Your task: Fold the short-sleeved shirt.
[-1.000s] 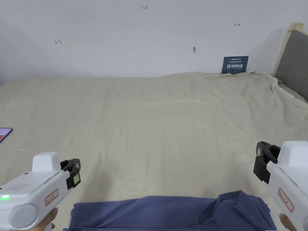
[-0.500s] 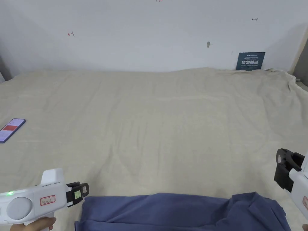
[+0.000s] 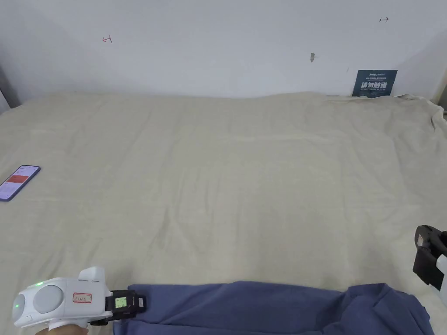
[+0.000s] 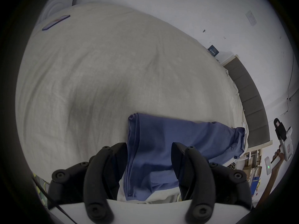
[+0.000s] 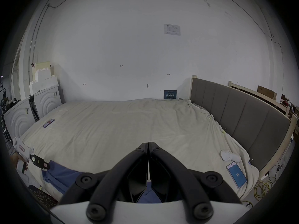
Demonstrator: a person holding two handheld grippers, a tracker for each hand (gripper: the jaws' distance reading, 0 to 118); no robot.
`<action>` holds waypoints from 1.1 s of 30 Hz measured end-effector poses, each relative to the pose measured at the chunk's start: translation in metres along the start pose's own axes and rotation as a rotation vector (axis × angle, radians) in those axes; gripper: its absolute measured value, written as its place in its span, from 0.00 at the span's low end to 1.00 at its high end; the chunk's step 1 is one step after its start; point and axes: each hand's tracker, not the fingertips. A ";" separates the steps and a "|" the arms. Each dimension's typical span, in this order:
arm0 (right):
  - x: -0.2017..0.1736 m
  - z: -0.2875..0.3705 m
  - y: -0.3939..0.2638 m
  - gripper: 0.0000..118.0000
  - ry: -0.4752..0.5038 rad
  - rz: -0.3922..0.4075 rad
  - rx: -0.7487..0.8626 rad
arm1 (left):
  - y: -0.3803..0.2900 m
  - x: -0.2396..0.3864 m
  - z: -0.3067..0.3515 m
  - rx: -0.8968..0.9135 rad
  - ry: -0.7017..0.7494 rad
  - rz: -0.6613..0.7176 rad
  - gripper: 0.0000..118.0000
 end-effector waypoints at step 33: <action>0.007 0.002 0.003 0.00 0.013 -0.019 0.009 | 0.011 0.021 0.081 0.109 0.170 -0.107 0.03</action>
